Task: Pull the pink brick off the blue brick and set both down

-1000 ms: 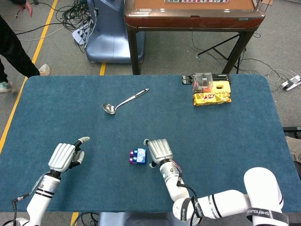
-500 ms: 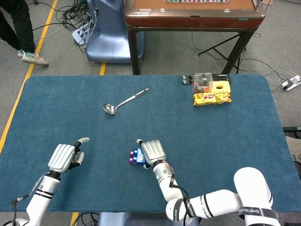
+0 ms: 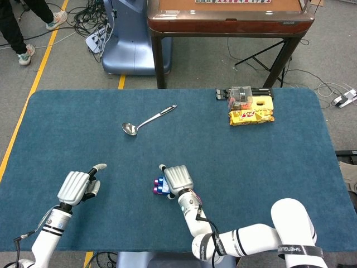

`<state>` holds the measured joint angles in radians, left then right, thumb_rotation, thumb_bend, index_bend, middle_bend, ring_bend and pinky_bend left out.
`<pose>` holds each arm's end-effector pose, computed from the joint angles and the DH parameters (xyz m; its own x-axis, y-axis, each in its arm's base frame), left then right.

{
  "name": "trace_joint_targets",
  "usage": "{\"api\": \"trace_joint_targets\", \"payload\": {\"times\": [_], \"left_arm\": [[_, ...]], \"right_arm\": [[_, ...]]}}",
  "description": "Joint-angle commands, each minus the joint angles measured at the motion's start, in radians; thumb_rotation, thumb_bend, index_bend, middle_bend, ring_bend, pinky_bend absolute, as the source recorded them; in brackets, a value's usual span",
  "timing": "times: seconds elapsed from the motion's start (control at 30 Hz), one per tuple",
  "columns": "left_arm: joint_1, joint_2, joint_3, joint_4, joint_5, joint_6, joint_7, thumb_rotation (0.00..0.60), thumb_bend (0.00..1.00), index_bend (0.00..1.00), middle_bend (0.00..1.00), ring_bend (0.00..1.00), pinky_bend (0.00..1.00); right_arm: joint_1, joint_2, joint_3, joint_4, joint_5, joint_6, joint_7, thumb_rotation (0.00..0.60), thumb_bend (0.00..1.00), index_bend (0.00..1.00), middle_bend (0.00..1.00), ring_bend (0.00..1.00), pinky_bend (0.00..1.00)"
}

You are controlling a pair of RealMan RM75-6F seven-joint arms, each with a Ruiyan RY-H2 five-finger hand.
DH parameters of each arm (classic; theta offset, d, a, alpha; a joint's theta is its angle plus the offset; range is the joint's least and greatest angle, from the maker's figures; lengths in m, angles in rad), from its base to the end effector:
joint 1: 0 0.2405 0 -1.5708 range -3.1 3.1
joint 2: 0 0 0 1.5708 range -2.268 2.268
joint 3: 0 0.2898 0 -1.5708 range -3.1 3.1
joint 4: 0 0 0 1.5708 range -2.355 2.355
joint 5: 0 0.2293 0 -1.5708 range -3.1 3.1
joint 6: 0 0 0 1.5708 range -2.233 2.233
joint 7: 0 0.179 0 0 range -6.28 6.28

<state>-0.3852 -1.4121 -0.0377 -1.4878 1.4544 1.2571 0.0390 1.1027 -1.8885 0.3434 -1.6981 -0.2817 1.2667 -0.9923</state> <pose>-0.2776 0.3064 0.0213 0.3183 0.1675 0.9331 0.9274 -0.2589 -0.2699 -0.0103 -0.3445 -0.1441 0.4492 -0.4918 0.7459 -0.8933 -0.2622 0.3651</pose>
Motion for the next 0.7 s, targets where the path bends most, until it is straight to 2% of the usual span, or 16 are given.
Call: {"api": "trace_joint_targets", "payload": {"times": [0.03,0.7], "left_arm": [[0.001,-0.001,0.000,0.001,0.001,-0.001,-0.002,0.600,0.55,0.26,0.82,0.73,0.98],[0.003,-0.008,0.000,0.003,0.006,-0.015,0.000,0.600,0.55,0.26,0.82,0.73,0.98]], "right_arm": [[0.009,-0.010,0.003,0.021,0.006,-0.006,-0.005,0.600,0.00,0.19,1.00,1.00,1.00],[0.023,-0.008,0.024,0.091,0.015,-0.022,-0.010,0.600,0.00,0.19,1.00,1.00,1.00]]}}
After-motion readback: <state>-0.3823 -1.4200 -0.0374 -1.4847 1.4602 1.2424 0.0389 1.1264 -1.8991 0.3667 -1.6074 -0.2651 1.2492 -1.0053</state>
